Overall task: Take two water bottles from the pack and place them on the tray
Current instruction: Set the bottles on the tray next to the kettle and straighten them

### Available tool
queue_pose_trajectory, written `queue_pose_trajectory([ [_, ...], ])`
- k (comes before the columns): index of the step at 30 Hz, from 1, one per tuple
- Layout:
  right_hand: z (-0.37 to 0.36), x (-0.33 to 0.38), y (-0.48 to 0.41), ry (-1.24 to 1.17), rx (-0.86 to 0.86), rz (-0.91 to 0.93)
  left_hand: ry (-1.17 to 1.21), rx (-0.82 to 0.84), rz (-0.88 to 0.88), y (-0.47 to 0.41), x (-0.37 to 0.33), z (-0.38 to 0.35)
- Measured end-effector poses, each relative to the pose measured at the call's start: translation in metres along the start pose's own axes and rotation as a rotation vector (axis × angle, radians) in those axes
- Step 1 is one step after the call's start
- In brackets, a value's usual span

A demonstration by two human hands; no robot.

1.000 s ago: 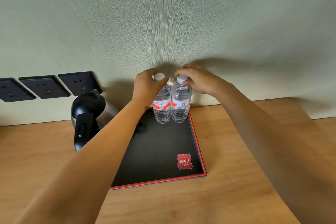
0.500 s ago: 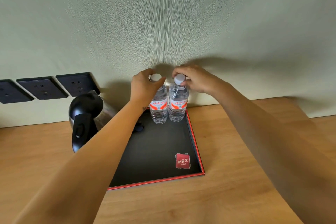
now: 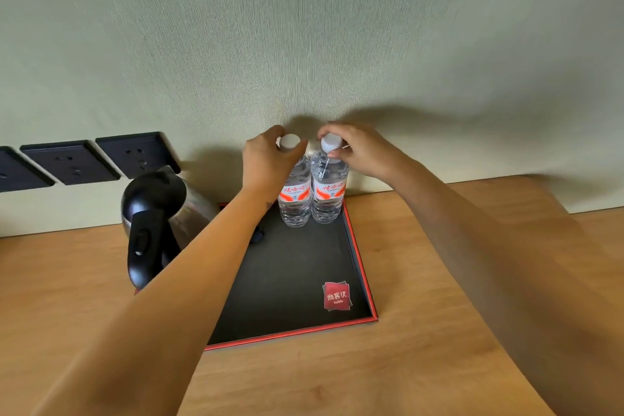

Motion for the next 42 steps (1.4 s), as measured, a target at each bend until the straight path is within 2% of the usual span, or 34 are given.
queue_pose_trajectory([
  [4,0.005,0.004,0.002,0.014,-0.098,-0.015,0.016,-0.008,0.005,-0.001,0.001,0.0],
  [12,0.005,0.007,0.002,0.029,-0.127,-0.029,0.048,0.003,0.0,-0.002,0.004,0.003],
  [21,0.002,0.0,0.004,0.04,-0.079,-0.033,0.069,-0.023,-0.048,0.006,-0.001,0.003],
  [32,0.0,0.0,0.006,0.015,0.007,-0.009,0.036,0.039,-0.034,0.008,-0.003,0.0],
  [37,0.0,-0.001,0.009,-0.011,0.016,-0.033,0.036,0.119,0.019,0.009,-0.003,-0.004],
  [42,0.001,0.015,0.017,0.064,0.06,-0.017,-0.167,0.133,-0.004,0.011,-0.013,0.008],
])
Point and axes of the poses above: each hand's wrist, its own y-axis away from the middle knuckle, its own z-axis out of the back of the hand, x = y × z, the point moved 9 cm from there along -y, towards the middle knuckle, and after that the axes turned 8 degrees about y, right-handed, at the moved point
